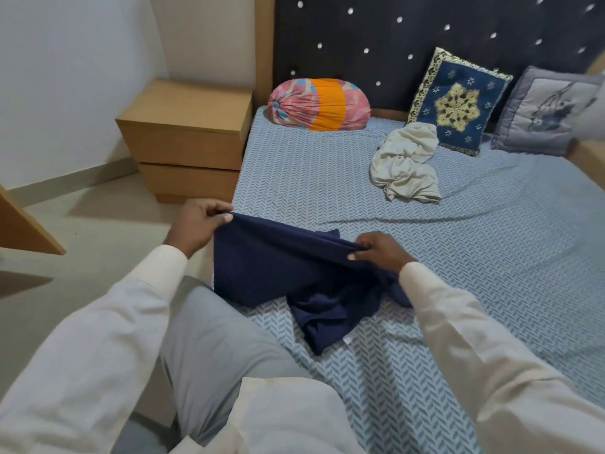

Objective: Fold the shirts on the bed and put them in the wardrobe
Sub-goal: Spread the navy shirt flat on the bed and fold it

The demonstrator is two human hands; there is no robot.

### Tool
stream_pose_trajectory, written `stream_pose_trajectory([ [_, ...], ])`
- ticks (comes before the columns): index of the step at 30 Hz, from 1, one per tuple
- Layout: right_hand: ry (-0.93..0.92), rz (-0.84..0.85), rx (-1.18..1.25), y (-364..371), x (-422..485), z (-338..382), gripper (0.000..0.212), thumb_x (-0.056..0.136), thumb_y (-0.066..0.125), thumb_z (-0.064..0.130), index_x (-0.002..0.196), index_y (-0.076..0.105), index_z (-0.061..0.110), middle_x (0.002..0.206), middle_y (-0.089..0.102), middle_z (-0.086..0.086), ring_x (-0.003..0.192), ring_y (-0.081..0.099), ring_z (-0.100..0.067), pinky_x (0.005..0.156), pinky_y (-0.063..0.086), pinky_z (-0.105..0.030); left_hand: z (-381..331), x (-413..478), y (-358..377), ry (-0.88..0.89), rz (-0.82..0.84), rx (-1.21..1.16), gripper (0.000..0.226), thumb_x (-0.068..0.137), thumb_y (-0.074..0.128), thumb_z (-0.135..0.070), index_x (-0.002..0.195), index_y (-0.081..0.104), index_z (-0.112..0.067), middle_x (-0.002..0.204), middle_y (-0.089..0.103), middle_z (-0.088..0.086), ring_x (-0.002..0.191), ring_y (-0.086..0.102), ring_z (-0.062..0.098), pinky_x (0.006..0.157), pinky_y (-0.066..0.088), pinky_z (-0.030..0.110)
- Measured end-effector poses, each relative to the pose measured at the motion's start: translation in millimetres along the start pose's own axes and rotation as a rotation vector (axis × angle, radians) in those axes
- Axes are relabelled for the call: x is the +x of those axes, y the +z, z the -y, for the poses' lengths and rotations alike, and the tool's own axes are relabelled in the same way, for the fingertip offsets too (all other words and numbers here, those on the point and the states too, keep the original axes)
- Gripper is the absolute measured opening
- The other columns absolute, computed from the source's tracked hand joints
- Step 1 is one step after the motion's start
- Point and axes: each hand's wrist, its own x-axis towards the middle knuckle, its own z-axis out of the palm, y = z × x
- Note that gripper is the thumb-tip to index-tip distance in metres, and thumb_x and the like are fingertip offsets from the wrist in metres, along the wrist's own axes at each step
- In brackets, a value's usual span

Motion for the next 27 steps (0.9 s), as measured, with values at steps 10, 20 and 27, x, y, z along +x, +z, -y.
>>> stream_pose_trajectory([
  [10, 0.217, -0.168, -0.276, -2, -20, -48, 0.027, 0.082, 0.064, 0.026, 0.108, 0.069, 0.025, 0.108, 0.052, -0.003, 0.107, 0.055, -0.026, 0.084, 0.048, -0.036, 14, 4, 18, 0.045, -0.019, 0.49, 0.009, 0.083, 0.07, -0.015, 0.085, 0.078, -0.018, 0.093, 0.061, 0.002, 0.082, 0.058, 0.02, 0.074, 0.044, 0.03],
  [20, 0.315, -0.226, -0.191, -12, -8, -59, 0.035, 0.083, 0.06, 0.009, 0.116, 0.064, 0.02, 0.129, 0.046, -0.008, 0.121, 0.049, -0.03, 0.093, 0.045, -0.043, 41, 3, 19, -0.14, -0.007, 0.365, 0.027, 0.085, 0.06, -0.002, 0.075, 0.069, -0.025, 0.073, 0.071, 0.002, 0.069, 0.07, 0.019, 0.08, 0.059, 0.039],
  [27, 0.415, -0.169, -0.173, -4, 0, -57, 0.032, 0.086, 0.057, 0.011, 0.116, 0.062, 0.019, 0.124, 0.059, -0.014, 0.113, 0.059, -0.034, 0.093, 0.048, -0.04, 63, -12, 37, -0.189, -0.087, 0.342, 0.026, 0.083, 0.054, -0.003, 0.086, 0.073, -0.019, 0.081, 0.073, 0.005, 0.077, 0.069, 0.024, 0.083, 0.054, 0.033],
])
